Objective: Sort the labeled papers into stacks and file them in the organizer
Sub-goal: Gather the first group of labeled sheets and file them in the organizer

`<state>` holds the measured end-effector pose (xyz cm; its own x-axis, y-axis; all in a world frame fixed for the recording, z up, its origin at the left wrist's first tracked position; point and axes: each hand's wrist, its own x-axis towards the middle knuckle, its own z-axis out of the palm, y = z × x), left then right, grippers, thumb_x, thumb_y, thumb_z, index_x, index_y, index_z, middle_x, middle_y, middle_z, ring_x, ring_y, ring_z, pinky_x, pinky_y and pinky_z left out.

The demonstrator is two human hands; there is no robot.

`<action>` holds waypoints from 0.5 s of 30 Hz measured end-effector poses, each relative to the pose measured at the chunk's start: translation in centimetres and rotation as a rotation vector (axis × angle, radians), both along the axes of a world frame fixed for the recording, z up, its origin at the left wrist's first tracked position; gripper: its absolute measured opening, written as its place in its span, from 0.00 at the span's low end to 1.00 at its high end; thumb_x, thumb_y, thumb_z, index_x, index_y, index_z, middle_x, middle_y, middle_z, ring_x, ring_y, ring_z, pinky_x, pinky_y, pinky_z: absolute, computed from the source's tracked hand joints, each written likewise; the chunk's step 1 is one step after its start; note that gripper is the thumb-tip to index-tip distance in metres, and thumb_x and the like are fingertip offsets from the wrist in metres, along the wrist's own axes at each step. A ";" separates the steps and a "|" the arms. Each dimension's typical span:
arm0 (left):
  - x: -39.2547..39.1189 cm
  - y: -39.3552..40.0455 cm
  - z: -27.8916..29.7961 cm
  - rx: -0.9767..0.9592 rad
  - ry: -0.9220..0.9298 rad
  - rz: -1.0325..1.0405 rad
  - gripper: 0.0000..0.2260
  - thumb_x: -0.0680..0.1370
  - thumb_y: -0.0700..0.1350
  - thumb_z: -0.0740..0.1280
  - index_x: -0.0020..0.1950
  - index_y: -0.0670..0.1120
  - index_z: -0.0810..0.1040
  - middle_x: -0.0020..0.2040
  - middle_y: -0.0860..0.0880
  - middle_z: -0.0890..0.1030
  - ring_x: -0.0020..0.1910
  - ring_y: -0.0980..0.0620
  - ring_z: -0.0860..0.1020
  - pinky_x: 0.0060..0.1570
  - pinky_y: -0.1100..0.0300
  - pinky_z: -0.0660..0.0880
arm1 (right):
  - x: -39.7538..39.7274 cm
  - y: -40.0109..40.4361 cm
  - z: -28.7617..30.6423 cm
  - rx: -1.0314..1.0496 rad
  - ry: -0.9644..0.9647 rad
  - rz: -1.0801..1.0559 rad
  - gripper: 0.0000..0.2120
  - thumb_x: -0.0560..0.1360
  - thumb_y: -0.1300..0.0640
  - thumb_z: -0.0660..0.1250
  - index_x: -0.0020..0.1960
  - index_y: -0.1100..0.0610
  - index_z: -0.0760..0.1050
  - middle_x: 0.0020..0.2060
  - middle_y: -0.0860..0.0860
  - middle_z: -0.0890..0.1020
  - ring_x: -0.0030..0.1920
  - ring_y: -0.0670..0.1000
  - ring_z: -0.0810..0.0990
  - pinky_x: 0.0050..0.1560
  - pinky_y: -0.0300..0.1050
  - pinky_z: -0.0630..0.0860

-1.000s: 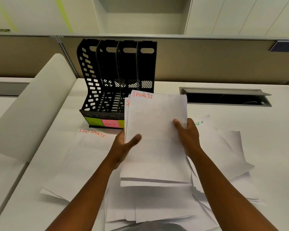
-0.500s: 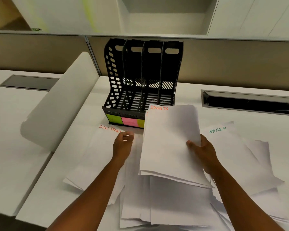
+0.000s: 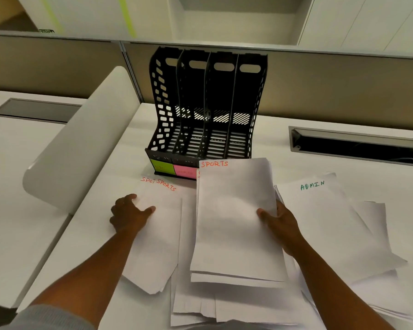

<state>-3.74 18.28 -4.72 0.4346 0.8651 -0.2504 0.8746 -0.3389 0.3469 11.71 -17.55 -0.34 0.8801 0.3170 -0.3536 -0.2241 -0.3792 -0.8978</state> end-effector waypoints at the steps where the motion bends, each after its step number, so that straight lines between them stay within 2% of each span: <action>1: 0.0 -0.1 0.0 0.007 0.003 0.001 0.34 0.68 0.60 0.75 0.69 0.49 0.71 0.68 0.41 0.70 0.68 0.40 0.68 0.62 0.41 0.69 | 0.0 0.0 -0.1 -0.008 0.000 0.005 0.13 0.76 0.54 0.68 0.60 0.50 0.75 0.49 0.50 0.83 0.46 0.49 0.81 0.39 0.41 0.77; 7: 0.5 -0.8 0.7 -0.039 -0.088 0.121 0.39 0.66 0.55 0.78 0.70 0.45 0.64 0.64 0.40 0.76 0.65 0.38 0.71 0.62 0.42 0.68 | -0.3 0.3 -0.6 -0.026 0.006 0.030 0.13 0.76 0.54 0.68 0.60 0.51 0.75 0.48 0.50 0.82 0.45 0.48 0.81 0.38 0.39 0.76; 10: 0.6 -1.0 1.3 0.002 0.011 0.089 0.28 0.72 0.54 0.73 0.67 0.43 0.71 0.61 0.39 0.78 0.62 0.37 0.74 0.61 0.43 0.70 | -0.5 0.5 -0.9 -0.037 0.014 0.058 0.14 0.76 0.54 0.68 0.61 0.53 0.74 0.51 0.52 0.82 0.47 0.50 0.81 0.40 0.41 0.77; 12: 0.6 -1.0 1.7 -0.028 0.007 0.058 0.21 0.76 0.53 0.68 0.63 0.40 0.77 0.59 0.38 0.80 0.59 0.36 0.77 0.58 0.44 0.74 | -0.6 0.4 -1.1 -0.059 0.008 0.084 0.16 0.77 0.53 0.67 0.63 0.53 0.73 0.52 0.53 0.81 0.48 0.52 0.81 0.42 0.42 0.78; 15: 0.8 -0.3 2.7 -0.144 -0.041 0.042 0.22 0.78 0.53 0.67 0.63 0.37 0.77 0.59 0.37 0.80 0.58 0.35 0.78 0.58 0.45 0.75 | -0.8 0.1 -1.4 -0.069 0.000 0.099 0.16 0.77 0.53 0.67 0.64 0.54 0.72 0.53 0.53 0.81 0.48 0.51 0.80 0.40 0.39 0.76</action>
